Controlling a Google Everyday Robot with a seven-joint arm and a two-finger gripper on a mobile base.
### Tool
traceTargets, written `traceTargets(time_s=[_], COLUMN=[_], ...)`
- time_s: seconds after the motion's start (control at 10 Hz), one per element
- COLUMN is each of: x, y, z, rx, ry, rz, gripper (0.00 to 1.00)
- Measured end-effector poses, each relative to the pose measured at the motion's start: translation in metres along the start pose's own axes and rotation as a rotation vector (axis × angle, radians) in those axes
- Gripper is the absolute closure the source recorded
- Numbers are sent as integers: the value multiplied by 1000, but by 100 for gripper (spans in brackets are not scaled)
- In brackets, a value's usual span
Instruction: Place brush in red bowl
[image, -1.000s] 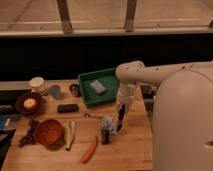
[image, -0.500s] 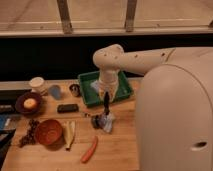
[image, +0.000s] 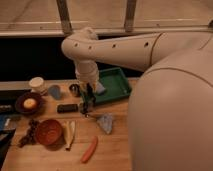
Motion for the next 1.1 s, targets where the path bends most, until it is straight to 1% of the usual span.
traceTargets(time_s=[0.1,0.2,0.3,0.6,0.7,0.8,1.0,1.1], x=[7,11,14,35,46,52,50,50], y=[14,19,23,52,65,72,67,69], z=[-7,-9,-9,-1,2,5,5,5], rx=[4,9,12,15,15,10,17,14], ry=[-18,-25,-23,-5,6,10,10,8], rz=[-29,-48,-60,-124,-152,-163,-155,-158], gripper=[100,100,100,100,100,100,100,100])
